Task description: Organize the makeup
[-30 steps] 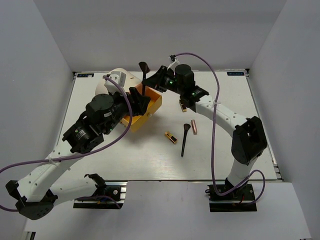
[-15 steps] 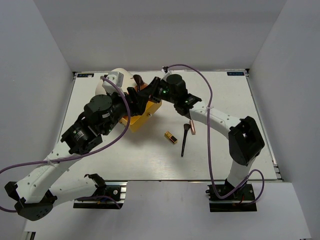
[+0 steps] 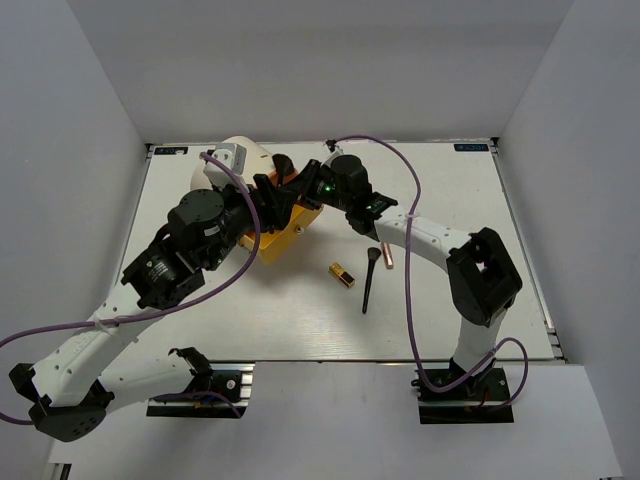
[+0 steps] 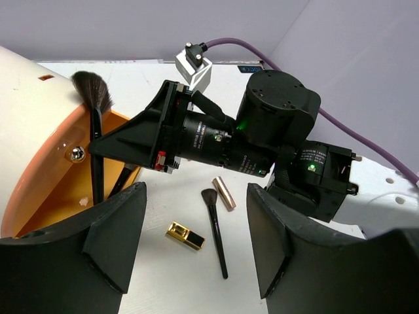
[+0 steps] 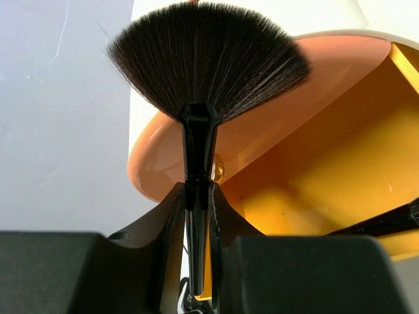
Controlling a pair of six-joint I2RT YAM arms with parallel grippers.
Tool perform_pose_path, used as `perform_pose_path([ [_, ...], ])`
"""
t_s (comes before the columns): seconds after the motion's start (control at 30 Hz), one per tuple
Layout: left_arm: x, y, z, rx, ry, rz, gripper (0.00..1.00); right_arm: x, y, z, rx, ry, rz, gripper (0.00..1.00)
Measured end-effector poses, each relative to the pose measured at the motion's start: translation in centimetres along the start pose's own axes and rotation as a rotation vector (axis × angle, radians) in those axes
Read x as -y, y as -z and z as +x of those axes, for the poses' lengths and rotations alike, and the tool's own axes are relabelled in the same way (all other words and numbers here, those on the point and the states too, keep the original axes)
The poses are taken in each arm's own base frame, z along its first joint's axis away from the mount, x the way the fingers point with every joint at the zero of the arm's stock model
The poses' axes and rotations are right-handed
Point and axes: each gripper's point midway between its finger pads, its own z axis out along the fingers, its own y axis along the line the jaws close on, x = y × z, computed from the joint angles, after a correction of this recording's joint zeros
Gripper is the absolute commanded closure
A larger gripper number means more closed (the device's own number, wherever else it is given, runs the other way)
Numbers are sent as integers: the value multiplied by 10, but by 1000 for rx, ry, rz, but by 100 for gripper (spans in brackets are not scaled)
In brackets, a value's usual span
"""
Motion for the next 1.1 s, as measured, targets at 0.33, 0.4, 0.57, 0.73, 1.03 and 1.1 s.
perform_pose_path([
  [0.33,0,0,0,0,6,0,27,-3,0,-1,5,24,-22,60],
  [0.4,0,0,0,0,6,0,27,-1,0,1,3,27,-23,59],
  [0.57,0,0,0,-1,10,0,27,5,0,5,-8,25,-14,59],
  [0.73,1,1,-1,3,16,2,27,4,1,8,-19,30,-22,55],
  [1.03,2,2,-1,3,19,9,27,11,7,9,-18,98,-24,48],
  [1.1,2,2,-1,2,20,11,27,8,9,3,-2,122,-34,48],
])
